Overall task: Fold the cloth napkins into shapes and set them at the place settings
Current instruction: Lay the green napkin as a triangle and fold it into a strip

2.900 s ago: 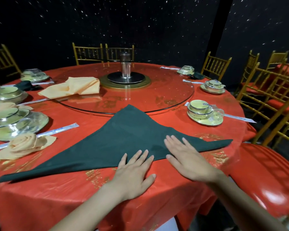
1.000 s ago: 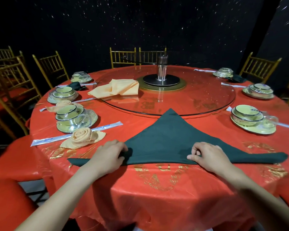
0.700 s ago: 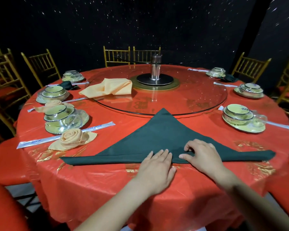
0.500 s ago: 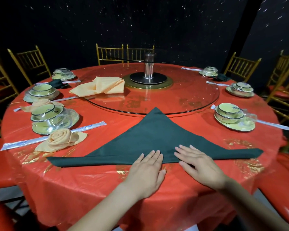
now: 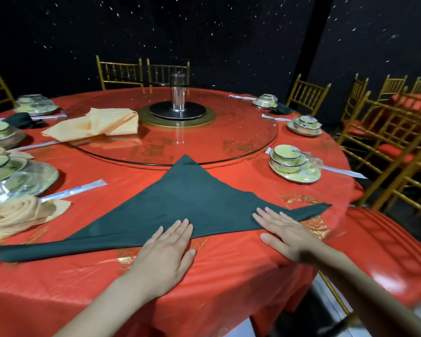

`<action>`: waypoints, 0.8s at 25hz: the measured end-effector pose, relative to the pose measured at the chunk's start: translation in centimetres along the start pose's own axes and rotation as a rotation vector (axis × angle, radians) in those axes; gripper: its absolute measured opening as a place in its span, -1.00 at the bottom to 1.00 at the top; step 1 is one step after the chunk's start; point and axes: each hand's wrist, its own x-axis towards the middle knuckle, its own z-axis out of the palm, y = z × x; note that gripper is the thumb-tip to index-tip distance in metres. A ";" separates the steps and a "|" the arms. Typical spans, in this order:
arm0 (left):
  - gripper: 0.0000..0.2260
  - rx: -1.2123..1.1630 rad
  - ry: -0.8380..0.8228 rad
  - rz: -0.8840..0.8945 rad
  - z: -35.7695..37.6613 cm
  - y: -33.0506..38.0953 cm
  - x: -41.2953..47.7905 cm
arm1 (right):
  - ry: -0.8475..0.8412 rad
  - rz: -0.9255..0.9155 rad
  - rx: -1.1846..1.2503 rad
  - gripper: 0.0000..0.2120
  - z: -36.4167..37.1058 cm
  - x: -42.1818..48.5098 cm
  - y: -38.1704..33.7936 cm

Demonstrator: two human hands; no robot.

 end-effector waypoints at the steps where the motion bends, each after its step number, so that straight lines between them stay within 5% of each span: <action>1: 0.07 0.001 0.005 -0.001 0.0 0.0 0.1 | 0.014 0.025 -0.016 -0.16 -0.1 -0.2 0.4; 4: 0.04 -0.020 0.023 -0.003 0.3 0.0 0.0 | 0.008 0.071 -0.033 -0.45 -0.5 -0.9 1.5; 10: 0.01 -0.055 0.029 -0.012 0.5 -0.1 0.0 | 0.080 0.132 -0.008 -0.49 -0.7 -2.8 3.4; 17: -0.09 -0.039 0.005 -0.011 -0.2 0.2 0.1 | 0.132 0.279 -0.018 -0.47 -0.7 -2.8 4.1; 20: -0.14 -0.042 -0.013 -0.016 -0.6 0.3 0.8 | 0.213 0.081 -0.007 -0.20 -1.3 -0.1 -1.1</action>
